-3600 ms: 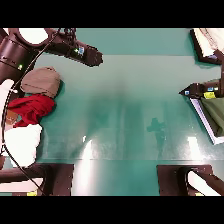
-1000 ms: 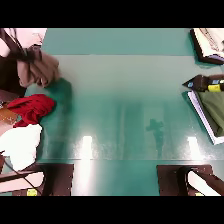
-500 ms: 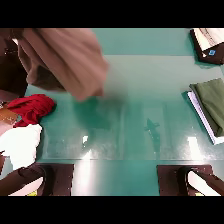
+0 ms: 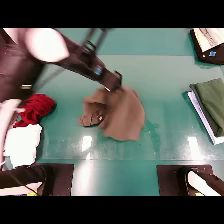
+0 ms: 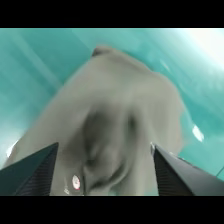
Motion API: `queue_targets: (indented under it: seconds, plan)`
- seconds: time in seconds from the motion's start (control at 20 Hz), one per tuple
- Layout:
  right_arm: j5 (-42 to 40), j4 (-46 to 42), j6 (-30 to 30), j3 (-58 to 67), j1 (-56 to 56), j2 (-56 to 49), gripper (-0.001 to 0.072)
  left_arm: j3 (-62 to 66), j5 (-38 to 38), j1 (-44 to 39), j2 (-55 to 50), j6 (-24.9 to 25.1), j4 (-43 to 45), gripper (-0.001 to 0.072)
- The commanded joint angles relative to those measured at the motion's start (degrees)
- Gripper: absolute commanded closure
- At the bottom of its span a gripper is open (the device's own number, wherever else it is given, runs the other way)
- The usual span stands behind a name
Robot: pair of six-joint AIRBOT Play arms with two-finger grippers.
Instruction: Fold the shirts.
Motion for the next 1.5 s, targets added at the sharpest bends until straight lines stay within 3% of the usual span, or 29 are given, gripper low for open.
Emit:
queue_targets:
  seconds: [0.0, 0.15, 0.2, 0.45, 0.65, 0.75, 0.95, 1.0, 1.05, 1.1, 1.4, 1.45]
  plan:
    - [2.1, -0.1, 0.0, 0.1, 0.0, 0.0, 0.0695, -0.8, -2.3, 1.1, -5.3, 0.9, 1.4, 0.0046]
    - [1.9, -0.1, 0.0, 0.1, 0.0, 0.0, 0.0695, -1.0, -13.0, 8.4, -2.7, 2.3, 5.8, 0.0046]
    - [1.9, -0.1, 0.0, 0.1, 0.0, 0.0, 0.0695, -2.0, -13.2, 11.2, -1.3, 2.0, 4.9, 0.0046]
    - [1.9, -0.1, 0.0, 0.1, 0.0, -0.1, 0.0695, -20.7, -5.1, 19.4, 4.0, 2.3, 1.5, 0.0046]
    - [2.1, 0.0, 0.0, 0.1, 0.0, -0.7, 0.0695, -35.5, 9.9, 20.0, 3.0, 4.2, -2.1, 0.0046]
    - [2.8, 0.0, 0.0, 0.0, 0.1, -1.3, 0.0695, -39.3, 16.5, 20.0, 1.7, 5.3, -6.6, 0.0046]
    - [6.6, 0.1, 0.0, 0.1, 0.1, -3.5, 0.0695, -40.0, 20.0, 20.0, -1.6, 5.3, -9.9, 0.0049]
    - [8.1, 0.1, 0.0, 0.1, 0.1, -4.2, 0.0695, -40.0, 20.1, 20.0, -1.5, 5.3, -9.9, 0.0092]
    - [9.4, 0.0, 0.0, 0.0, 0.5, -4.9, 0.0694, -39.6, 20.0, 20.0, -1.4, 5.3, -9.8, 0.0429]
    - [10.4, 0.2, 0.0, 0.0, 0.7, -5.6, 0.0695, -39.0, 19.6, 20.0, -1.4, 5.4, -9.4, 0.0669]
    - [10.6, 0.0, 0.0, -10.1, 7.6, -7.2, 0.0691, -28.7, 11.1, 20.0, 4.1, 5.3, 5.0, 0.0682]
    - [9.6, 0.0, 0.0, -14.1, 8.9, -7.2, 0.0602, -27.5, 10.4, 20.0, 5.7, 5.3, 6.3, 0.0682]
